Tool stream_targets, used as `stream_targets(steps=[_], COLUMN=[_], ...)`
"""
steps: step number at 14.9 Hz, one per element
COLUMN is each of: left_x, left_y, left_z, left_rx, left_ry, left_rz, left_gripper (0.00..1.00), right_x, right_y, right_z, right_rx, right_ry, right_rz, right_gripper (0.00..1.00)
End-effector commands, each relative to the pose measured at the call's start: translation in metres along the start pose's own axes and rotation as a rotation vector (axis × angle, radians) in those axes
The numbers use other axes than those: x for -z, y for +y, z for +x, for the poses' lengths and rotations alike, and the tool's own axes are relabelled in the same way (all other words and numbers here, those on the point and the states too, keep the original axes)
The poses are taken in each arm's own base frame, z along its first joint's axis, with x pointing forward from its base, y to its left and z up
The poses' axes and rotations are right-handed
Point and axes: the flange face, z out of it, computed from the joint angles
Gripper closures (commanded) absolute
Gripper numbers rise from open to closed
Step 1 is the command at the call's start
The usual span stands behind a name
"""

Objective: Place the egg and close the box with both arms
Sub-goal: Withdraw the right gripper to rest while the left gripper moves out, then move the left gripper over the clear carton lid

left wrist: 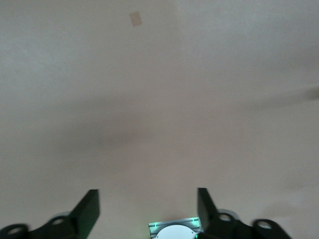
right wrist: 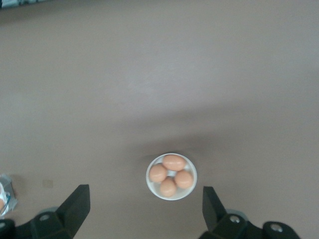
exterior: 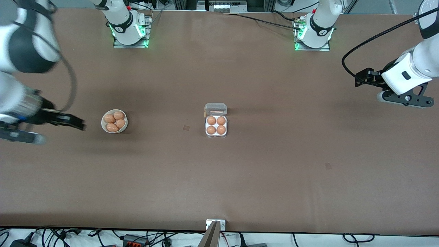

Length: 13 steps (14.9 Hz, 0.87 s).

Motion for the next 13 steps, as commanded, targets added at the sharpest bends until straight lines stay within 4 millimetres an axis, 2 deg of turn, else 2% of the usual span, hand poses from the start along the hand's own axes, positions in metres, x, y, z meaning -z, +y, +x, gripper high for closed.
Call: stream_targets(steps=[1,2,3,5,8,11,13], left_x=[0.005,0.003,0.004,0.000,-0.014,-0.043,-0.062], left_y=[0.001,0.002,0.008,0.024,0.052,0.138,0.209], left_z=[0.007,0.006,0.006,0.006,0.005,0.013,0.014], left_rx=[-0.015,-0.016,-0.026,-0.049,-0.031,-0.032,-0.002], left_ry=[-0.021,-0.038,-0.041,-0.054,-0.105,-0.107,-0.105], left_rz=[0.001,-0.002,0.000,-0.026,-0.149,-0.130,-0.093], left_gripper=[0.80,0.91,0.97,0.97,0.98,0.99,0.99], right_x=[0.044,0.055,0.059,0.065,0.059,0.062,0.060], right_y=[0.037,0.047,0.055,0.056,0.059,0.050,0.046], right_z=[-0.024,-0.032,-0.034,-0.037,-0.041,-0.041,-0.040], right_rx=[-0.055,-0.073,-0.082,-0.060,0.121,0.151,0.175], right_ry=[-0.031,-0.046,-0.049,-0.041,-0.081,-0.069,-0.070], right_rz=[0.001,0.004,0.005,-0.009,-0.030,-0.029,-0.025], right_gripper=[0.00,0.00,0.00,0.00,0.00,0.00,0.00])
